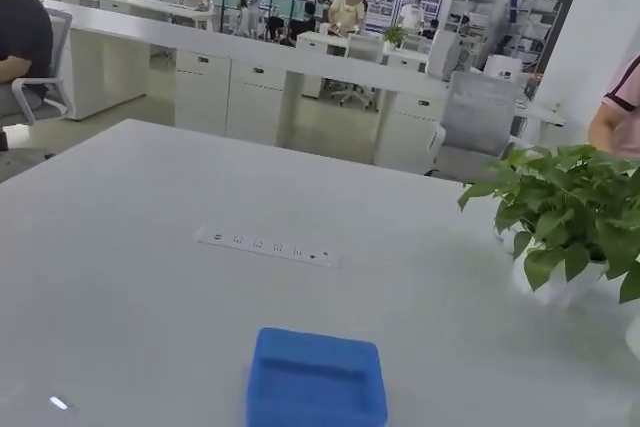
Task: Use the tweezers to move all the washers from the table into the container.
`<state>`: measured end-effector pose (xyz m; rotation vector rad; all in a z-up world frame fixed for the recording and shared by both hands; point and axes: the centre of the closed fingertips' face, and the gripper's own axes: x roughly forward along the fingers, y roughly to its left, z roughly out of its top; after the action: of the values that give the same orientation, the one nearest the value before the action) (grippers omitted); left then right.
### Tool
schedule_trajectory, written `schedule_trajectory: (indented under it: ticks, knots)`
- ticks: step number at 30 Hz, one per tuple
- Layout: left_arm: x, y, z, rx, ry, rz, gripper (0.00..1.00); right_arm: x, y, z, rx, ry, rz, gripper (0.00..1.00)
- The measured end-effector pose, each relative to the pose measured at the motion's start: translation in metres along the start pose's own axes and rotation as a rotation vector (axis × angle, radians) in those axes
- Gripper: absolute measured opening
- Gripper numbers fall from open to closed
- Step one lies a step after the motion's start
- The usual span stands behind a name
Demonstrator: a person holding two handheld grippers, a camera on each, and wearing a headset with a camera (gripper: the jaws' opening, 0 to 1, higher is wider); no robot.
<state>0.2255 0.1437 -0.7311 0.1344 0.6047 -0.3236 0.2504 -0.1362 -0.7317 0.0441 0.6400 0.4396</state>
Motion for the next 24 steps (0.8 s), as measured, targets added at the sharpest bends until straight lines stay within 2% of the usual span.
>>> schedule_trajectory:
  ticks: [2,3,5,6,9,10,11,12,14,16,18,20,21,24]
  knots:
    - [0.002,-0.01,0.005,0.014,-0.022,-0.064,0.82,0.0,0.0,0.002,-0.001,-0.006,-0.003,0.9]
    - [0.003,-0.017,0.007,0.021,-0.02,-0.107,0.78,0.001,0.0,0.002,0.0,-0.009,-0.004,0.9]
    - [0.005,-0.022,0.01,0.044,-0.018,-0.135,0.71,0.002,0.001,0.002,0.0,-0.006,-0.001,0.89]
    - [0.007,-0.028,0.01,0.078,-0.01,-0.167,0.68,0.004,0.002,0.001,-0.002,0.0,0.0,0.89]
    - [0.012,-0.036,0.01,0.134,0.009,-0.206,0.56,0.006,0.003,-0.002,-0.006,0.012,0.004,0.89]
    - [0.014,-0.041,0.014,0.171,-0.006,-0.229,0.49,0.007,0.003,-0.003,-0.004,0.016,0.005,0.89]
    - [0.016,-0.045,0.015,0.18,-0.006,-0.251,0.45,0.008,0.003,-0.003,-0.003,0.017,0.004,0.89]
    - [0.018,-0.052,0.014,0.183,0.013,-0.289,0.42,0.008,0.003,-0.003,0.0,0.015,0.003,0.89]
    - [0.024,-0.059,0.01,0.207,0.048,-0.335,0.39,0.01,0.002,-0.003,0.008,0.019,0.004,0.88]
    - [0.029,-0.064,0.008,0.218,0.07,-0.379,0.3,0.011,0.002,-0.003,0.011,0.021,0.005,0.88]
    - [0.036,-0.067,0.008,0.208,0.074,-0.416,0.22,0.014,0.002,-0.005,0.01,0.029,0.007,0.88]
    - [0.042,-0.07,0.005,0.21,0.101,-0.455,0.17,0.016,0.001,-0.006,0.01,0.038,0.008,0.88]
    - [0.044,-0.074,0.0,0.215,0.133,-0.494,0.15,0.018,0.0,-0.007,0.014,0.04,0.009,0.88]
    - [0.053,-0.078,-0.002,0.257,0.144,-0.522,0.08,0.023,0.001,-0.009,0.019,0.054,0.015,0.88]
